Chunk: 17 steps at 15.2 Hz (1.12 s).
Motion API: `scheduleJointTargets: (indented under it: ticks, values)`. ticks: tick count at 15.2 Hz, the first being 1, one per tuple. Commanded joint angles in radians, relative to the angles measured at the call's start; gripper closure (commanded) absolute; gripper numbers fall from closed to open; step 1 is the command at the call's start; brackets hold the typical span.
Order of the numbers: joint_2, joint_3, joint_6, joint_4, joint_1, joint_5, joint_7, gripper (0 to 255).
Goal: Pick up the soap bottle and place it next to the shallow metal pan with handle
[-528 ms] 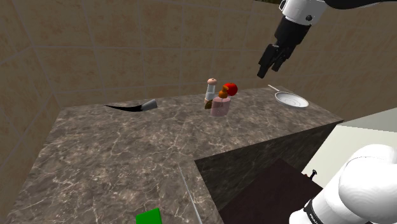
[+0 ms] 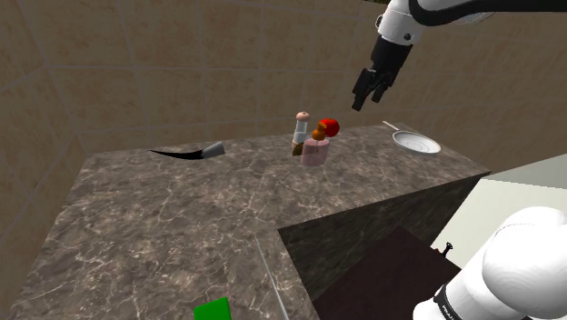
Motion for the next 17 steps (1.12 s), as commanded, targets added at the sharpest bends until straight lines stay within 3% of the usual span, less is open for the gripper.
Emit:
scheduleJointTargets:
  ticks: [1,9,17]
  values:
    - [0.075,-0.020,0.037,0.026,-0.006,-0.003,-0.023,0]
    - [0.378,-0.088,0.108,0.204,-0.026,0.013,-0.122,0]
    - [0.702,-0.130,0.111,0.468,-0.058,0.062,-0.220,0]
